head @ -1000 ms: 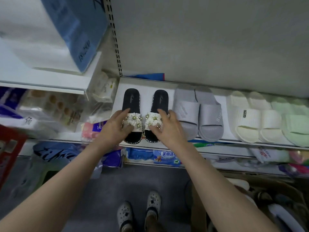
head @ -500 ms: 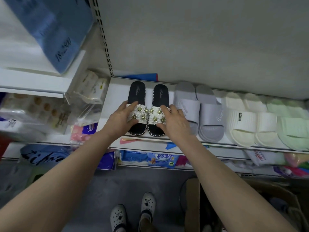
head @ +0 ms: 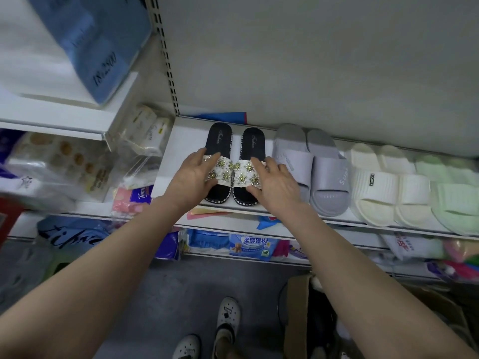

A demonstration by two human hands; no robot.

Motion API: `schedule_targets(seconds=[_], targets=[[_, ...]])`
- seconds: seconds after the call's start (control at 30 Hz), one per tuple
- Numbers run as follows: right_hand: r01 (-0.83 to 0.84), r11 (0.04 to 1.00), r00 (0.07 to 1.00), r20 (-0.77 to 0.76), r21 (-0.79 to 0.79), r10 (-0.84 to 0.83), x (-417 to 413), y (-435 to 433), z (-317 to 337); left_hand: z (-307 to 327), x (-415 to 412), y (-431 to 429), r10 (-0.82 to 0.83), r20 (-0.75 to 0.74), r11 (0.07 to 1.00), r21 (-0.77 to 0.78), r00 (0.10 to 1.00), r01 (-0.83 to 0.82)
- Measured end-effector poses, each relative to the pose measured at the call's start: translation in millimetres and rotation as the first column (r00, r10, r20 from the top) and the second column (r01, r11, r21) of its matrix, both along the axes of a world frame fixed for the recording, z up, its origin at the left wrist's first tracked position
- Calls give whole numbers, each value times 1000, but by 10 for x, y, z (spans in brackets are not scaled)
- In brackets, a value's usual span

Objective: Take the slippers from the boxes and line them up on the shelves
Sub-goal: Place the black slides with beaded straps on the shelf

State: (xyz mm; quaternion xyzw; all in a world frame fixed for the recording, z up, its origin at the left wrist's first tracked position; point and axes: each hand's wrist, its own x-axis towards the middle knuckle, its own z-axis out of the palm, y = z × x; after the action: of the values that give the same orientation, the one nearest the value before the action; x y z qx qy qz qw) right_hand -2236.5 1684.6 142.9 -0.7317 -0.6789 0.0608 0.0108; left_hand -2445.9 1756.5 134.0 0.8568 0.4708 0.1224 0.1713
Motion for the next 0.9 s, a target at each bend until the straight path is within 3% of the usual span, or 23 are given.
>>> schedule_targets(seconds=[0.23, 0.47, 0.77, 0.9], targets=[[-27, 998, 998, 51, 62, 24, -108, -657, 290, 294, -120, -346, -217, -34, 962, 162, 976, 219], [44, 982, 991, 113, 185, -66, -191, -1895, 471, 584, -125, -1125, -490, -94, 831, 252, 867, 497], [319, 922, 936, 78, 220, -343, -13, -3733, 371, 540, 506, -2387, -750, -36, 636, 236, 661, 735], [446, 883, 885, 74, 145, -459, 226, -4496, 268, 490, 1008, -3026, -822, -4, 560, 184, 570, 808]])
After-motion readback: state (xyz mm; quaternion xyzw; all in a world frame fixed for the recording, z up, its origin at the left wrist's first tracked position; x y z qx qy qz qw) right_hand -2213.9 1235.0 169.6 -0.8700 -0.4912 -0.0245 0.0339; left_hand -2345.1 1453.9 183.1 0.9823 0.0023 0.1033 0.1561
